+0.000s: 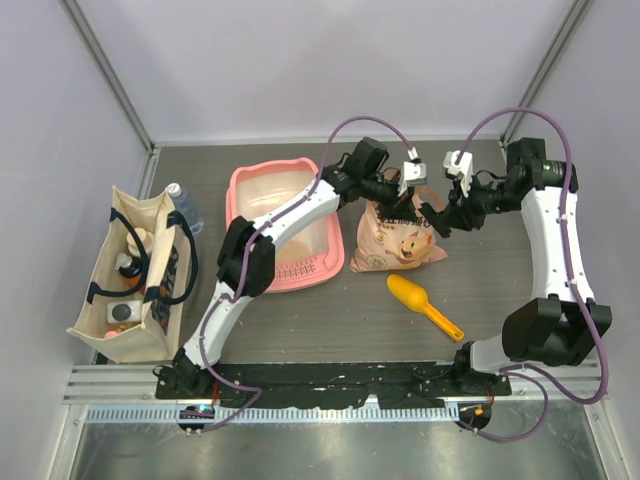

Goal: Fill the litter box with clean litter
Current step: Clamp the cat litter bag at the center of the board.

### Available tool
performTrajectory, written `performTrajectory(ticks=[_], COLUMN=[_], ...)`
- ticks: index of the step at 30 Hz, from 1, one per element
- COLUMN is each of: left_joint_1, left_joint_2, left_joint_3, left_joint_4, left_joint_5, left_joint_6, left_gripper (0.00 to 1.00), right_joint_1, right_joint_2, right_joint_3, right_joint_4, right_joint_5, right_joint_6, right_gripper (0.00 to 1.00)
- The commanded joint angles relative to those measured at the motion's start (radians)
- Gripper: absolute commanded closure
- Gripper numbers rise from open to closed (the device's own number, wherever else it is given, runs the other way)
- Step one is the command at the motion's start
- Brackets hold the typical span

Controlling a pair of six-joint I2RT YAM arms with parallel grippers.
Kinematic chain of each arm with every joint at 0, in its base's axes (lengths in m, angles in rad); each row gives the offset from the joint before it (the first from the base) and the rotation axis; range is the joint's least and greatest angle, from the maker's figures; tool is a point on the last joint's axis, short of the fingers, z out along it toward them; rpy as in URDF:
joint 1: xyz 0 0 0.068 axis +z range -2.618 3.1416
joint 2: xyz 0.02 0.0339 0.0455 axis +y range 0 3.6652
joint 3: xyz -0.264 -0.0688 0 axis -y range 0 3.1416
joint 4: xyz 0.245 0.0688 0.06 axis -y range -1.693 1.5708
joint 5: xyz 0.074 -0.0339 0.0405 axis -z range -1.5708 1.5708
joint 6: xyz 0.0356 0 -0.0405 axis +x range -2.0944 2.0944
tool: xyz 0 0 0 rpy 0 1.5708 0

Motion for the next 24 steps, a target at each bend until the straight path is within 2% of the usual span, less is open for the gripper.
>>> performTrajectory(ticks=[1, 6, 9, 21, 24], left_joint_1=[-0.002, 0.001, 0.004, -0.016, -0.019], left_joint_2=[-0.038, -0.074, -0.1, -0.146, -0.161], left_joint_3=[-0.038, -0.093, -0.124, -0.147, -0.161], left_joint_4=[0.072, 0.092, 0.085, -0.058, -0.079], left_joint_5=[0.007, 0.022, 0.033, 0.018, 0.001], left_joint_6=[-0.117, -0.136, -0.113, 0.153, 0.214], left_gripper=[1.0, 1.0, 1.0, 1.0, 1.0], right_joint_1=[0.007, 0.007, -0.002, -0.005, -0.005], right_joint_2=[-0.018, 0.03, 0.062, 0.212, 0.226], right_joint_3=[-0.095, -0.146, -0.12, -0.008, 0.04], right_joint_4=[-0.015, 0.177, 0.225, 0.253, 0.157], right_joint_5=[-0.011, 0.068, 0.106, 0.241, 0.191], right_joint_6=[0.212, 0.42, 0.447, 0.435, 0.289], right_gripper=[0.98, 0.99, 0.98, 0.98, 0.99])
